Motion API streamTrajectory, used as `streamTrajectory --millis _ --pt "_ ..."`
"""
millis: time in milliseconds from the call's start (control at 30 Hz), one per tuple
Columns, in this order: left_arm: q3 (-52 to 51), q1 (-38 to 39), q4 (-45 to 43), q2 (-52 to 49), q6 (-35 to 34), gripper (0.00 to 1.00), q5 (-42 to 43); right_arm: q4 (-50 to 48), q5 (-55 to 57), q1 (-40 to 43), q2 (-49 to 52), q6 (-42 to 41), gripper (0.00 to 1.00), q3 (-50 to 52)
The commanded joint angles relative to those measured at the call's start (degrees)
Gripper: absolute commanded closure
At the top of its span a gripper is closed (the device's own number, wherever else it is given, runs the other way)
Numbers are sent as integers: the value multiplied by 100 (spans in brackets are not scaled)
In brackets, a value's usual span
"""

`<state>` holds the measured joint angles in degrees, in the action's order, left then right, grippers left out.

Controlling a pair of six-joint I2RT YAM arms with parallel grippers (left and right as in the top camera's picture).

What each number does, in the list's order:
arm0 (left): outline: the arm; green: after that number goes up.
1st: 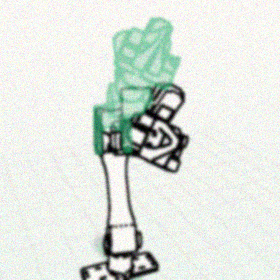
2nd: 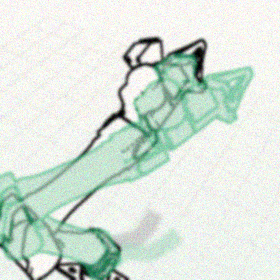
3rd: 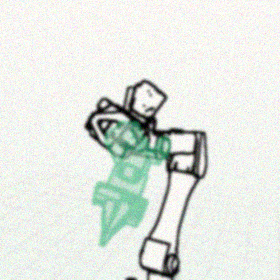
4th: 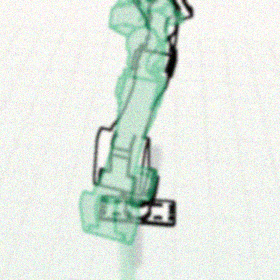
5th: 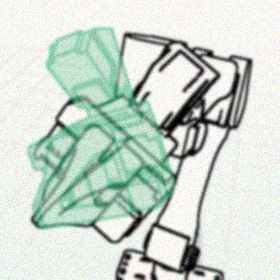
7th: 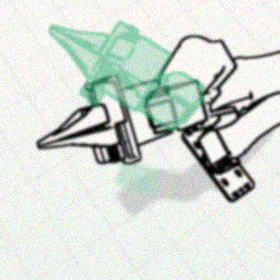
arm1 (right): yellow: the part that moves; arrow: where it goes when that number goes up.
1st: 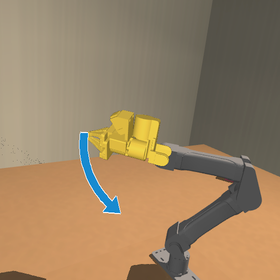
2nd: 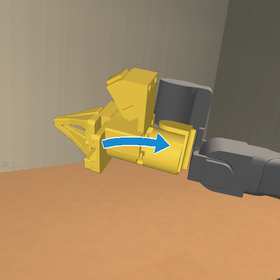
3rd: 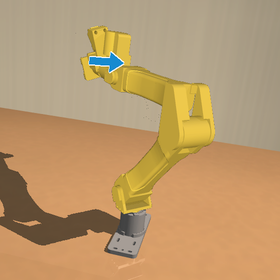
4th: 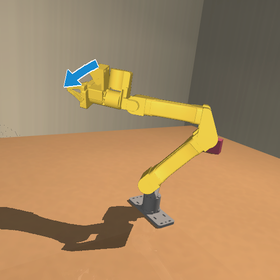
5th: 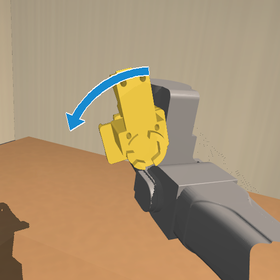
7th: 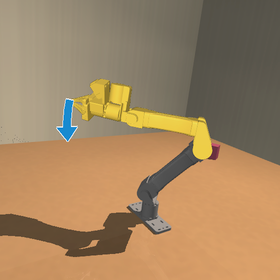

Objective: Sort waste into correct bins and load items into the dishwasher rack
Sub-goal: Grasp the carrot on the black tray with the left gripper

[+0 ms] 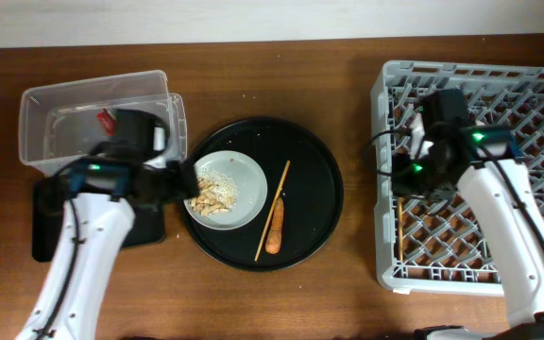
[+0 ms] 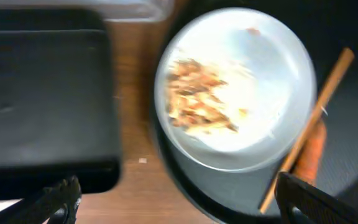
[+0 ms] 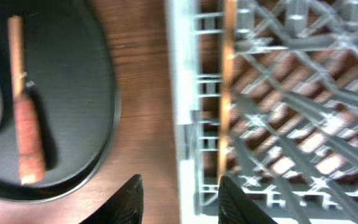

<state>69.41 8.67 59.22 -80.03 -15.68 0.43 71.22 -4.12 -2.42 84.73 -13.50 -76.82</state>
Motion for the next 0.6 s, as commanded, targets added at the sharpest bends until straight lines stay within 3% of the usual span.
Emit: streamTrajectory --millis 0,67,300,567 --pt "-214 758 -162 -111 -52 1 90 149 269 579 -396 -44 46 -48" --pt "-225 1246 -219 -382 -55 1 90 293 264 925 -494 87 35 -48" --pt "-225 2496 -793 -1580 -59 2 402 505 269 1180 -492 382 35 -33" --pt "-225 3130 -1196 -2186 -166 7 503 472 269 1180 -492 382 35 -33"
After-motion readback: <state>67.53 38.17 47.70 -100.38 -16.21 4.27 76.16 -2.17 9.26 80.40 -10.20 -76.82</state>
